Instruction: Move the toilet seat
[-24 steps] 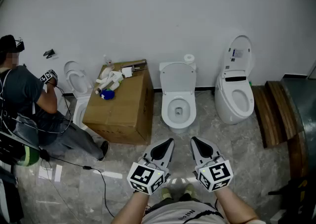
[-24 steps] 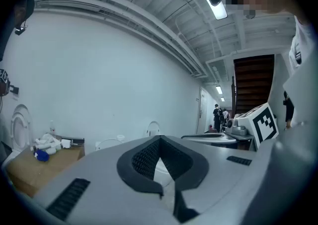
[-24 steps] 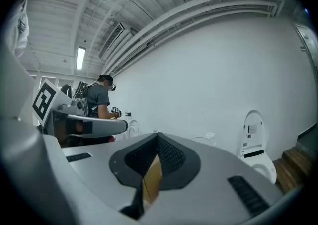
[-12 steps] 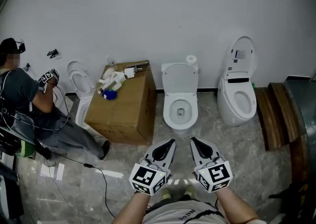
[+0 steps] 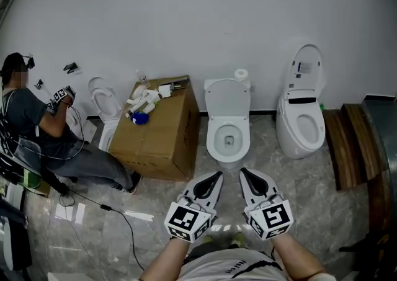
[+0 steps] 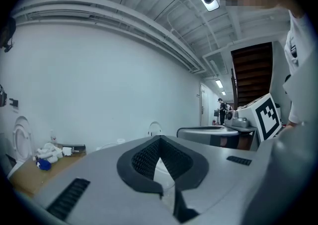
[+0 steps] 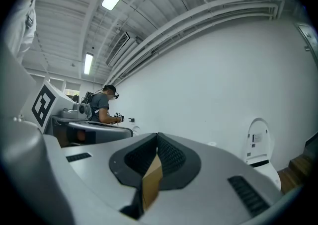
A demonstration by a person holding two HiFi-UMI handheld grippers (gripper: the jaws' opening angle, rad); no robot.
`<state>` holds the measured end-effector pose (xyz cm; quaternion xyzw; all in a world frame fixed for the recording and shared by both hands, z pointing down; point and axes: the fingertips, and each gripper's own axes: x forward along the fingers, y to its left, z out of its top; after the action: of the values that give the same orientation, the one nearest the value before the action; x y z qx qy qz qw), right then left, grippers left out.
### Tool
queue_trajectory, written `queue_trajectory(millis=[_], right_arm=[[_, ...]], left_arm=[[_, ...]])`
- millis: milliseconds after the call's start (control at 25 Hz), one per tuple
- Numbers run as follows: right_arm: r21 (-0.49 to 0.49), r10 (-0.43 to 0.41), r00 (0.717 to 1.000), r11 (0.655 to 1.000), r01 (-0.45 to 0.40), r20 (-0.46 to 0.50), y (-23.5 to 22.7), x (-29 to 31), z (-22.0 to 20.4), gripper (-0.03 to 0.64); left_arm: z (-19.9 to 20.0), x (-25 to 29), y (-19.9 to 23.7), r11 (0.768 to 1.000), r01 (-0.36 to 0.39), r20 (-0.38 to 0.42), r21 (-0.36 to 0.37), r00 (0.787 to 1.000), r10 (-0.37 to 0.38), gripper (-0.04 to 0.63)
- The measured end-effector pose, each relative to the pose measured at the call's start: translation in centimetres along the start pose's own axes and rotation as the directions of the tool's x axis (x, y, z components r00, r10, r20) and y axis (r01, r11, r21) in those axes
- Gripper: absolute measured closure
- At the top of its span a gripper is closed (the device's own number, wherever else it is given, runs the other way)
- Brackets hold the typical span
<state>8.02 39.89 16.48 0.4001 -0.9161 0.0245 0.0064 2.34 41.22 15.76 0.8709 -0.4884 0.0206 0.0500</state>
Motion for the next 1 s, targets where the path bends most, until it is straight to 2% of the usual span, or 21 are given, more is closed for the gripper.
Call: queue_trajectory(millis=[280,520,760,1000], right_arm=[[-0.005,0.003,1.0,1.0,-0.003,0.013,-1.8,-0.4,-0.5,0.603],[-0.01,-0.006,1.0,1.0,0.006,0.004,-3.1,0.8,-0.5,0.603],[-0.007,-0.006,1.0,1.0,0.006,-0.029,-4.4,4.3,-2.1,0.603],[-0.027,-0.01,0.997,1.0,0.008,-0.07,-7.5,11.3,-3.9,0.603]], left_arm=[[-0.6,1.9,-1.2,1.0,-0.005,-0.014,0.027,1.0,0.006,0.586],[-0.7,3.8,-0.2,1.0,-0.01,-0.025,0.014,1.0,0.01,0.587],[-2.1,6.8,2.7,1.0,-0.005,-0.038,-0.012,0.999,0.004,0.586],[-3.8,12.6,7.8,0.999,0.013,-0.063,-0.045,0.998,-0.016,0.586]])
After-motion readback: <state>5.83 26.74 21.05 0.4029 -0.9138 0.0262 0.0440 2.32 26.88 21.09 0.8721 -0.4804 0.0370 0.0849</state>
